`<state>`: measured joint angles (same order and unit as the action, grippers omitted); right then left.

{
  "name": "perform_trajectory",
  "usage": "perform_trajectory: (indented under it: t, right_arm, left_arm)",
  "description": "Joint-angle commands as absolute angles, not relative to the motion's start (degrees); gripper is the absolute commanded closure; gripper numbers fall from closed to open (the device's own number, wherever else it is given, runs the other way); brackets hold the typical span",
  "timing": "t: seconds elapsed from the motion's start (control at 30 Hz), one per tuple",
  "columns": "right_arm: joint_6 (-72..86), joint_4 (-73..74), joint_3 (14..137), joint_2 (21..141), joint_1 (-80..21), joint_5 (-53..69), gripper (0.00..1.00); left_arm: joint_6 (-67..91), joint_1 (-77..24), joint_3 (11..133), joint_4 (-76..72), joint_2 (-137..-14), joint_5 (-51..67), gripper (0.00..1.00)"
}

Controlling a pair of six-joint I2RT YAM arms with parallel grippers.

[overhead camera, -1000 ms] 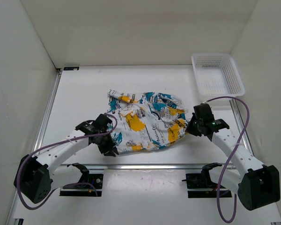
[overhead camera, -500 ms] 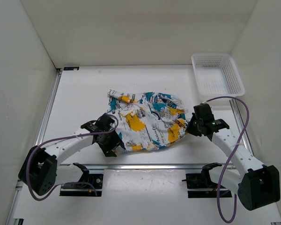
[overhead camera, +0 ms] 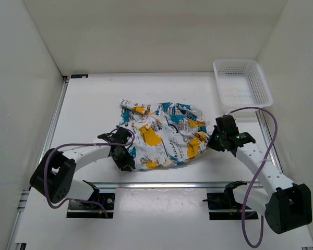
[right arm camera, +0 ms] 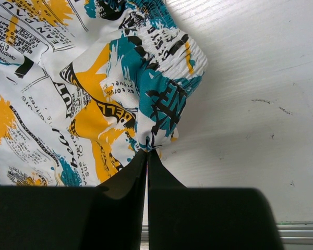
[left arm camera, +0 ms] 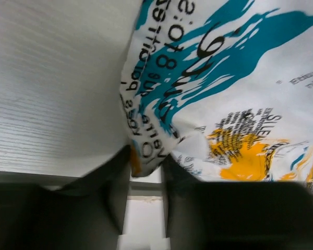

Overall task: Fold and stack the shorts
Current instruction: Flatten the shorts out

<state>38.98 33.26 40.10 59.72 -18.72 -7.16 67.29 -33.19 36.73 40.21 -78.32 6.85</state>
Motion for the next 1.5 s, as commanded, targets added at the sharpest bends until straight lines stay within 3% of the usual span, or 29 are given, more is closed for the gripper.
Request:
perform_trajectory:
  t: [0.0, 0.1, 0.2, 0.23, 0.27, 0.37, 0.97, 1.17, 1.3, 1.43, 1.47]
  right_arm:
    - [37.89, 33.57, 42.63, 59.85, -18.54, -7.65, 1.00]
    - [37.88, 34.10, 42.10, 59.85, -18.54, -7.65, 0.89]
    - [37.88, 35.15, 40.79, 59.16, -18.54, -7.65, 0.53]
    - [37.88, 35.16, 40.26, 58.54, -18.54, -7.65, 0.35]
    - [37.88, 35.68, 40.25, 58.54, -18.54, -7.65, 0.30]
    - [39.20, 35.68, 37.62, 57.13, -18.54, -7.12, 0.26]
    - [42.98, 26.72, 32.86, 51.42, -16.97, -7.82, 0.41]
    - [44.38, 22.42, 32.09, 58.61, -16.44, -1.43, 0.47]
    - [46.31, 17.85, 30.50, 61.78, -16.44, 1.23, 0.59]
    - [46.32, 18.62, 34.53, 62.92, -15.91, 0.62, 0.96]
    - [45.54, 19.50, 36.11, 62.93, -15.91, 0.62, 1.00]
  left_arm:
    - [66.36, -33.31, 38.58, 38.85, -78.40, 3.08, 0.69]
    - [64.70, -31.65, 39.11, 38.85, -78.40, 4.73, 0.90]
    - [63.46, -29.80, 39.63, 40.86, -75.07, 5.27, 0.90]
    - [63.46, -29.10, 39.64, 42.00, -73.67, 4.75, 0.90]
    - [63.46, -29.09, 41.03, 44.45, -70.87, 4.14, 0.90]
    - [63.46, -27.87, 42.97, 47.01, -66.73, 3.60, 0.90]
    - [58.28, -24.00, 48.16, 53.00, -66.71, 2.02, 0.90]
    - [56.43, -20.75, 49.31, 54.58, -66.71, 1.41, 0.90]
    - [55.90, -20.21, 50.36, 54.58, -66.71, 1.41, 0.90]
    - [55.28, -19.08, 52.11, 55.11, -66.71, 1.93, 0.90]
    - [54.07, -18.20, 53.95, 55.11, -67.23, 1.93, 0.90]
